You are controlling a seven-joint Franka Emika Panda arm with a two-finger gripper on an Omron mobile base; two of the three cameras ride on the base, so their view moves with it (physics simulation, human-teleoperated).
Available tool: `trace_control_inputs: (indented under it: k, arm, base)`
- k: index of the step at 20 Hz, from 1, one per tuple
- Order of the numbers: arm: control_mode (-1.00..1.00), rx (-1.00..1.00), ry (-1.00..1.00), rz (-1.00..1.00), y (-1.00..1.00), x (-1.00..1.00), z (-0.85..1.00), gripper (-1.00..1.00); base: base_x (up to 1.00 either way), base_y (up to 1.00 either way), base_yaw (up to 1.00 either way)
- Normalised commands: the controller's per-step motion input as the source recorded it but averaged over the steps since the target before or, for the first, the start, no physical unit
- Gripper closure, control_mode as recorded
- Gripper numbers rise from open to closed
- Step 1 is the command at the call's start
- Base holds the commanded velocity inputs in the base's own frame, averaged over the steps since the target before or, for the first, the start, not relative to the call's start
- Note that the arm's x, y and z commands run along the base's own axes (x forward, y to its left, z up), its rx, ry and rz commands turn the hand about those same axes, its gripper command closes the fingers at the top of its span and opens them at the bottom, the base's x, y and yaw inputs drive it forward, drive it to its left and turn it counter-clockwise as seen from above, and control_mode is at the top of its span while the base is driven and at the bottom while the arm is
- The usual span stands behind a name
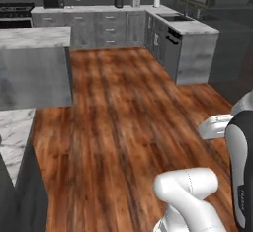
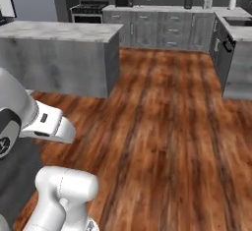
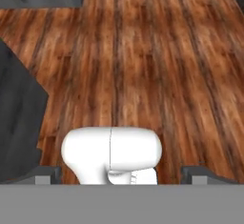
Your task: Place the cold items (squash and broccoli) from the fridge in one tupperware on the dining counter. Place the warm items (kebab skewer and hot dog) in the stove area in another tupperware.
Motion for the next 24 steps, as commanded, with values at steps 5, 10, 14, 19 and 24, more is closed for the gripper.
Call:
trace_control_inputs:
  k: [5, 10, 14, 19, 24]
  arm:
    - [1.0, 0.0, 0.0, 0.0, 0.0, 0.0, 0.0, -1.0]
    - [1.0, 0.0, 0.0, 0.0, 0.0, 0.0, 0.0, -1.0]
    - [1.0, 0.0, 0.0, 0.0, 0.0, 0.0, 0.0, -1.0]
    - [1.0, 0.0, 0.0, 0.0, 0.0, 0.0, 0.0, -1.0]
    - [1.0, 0.0, 0.0, 0.0, 0.0, 0.0, 0.0, -1.0]
  base:
    - [1.0, -0.2, 0.15]
    - [1.0, -0.31, 0.15]
    - [1.0, -0.47, 0.11]
    - [1.0, -0.47, 0.11]
    - [1.0, -0.46, 0.11]
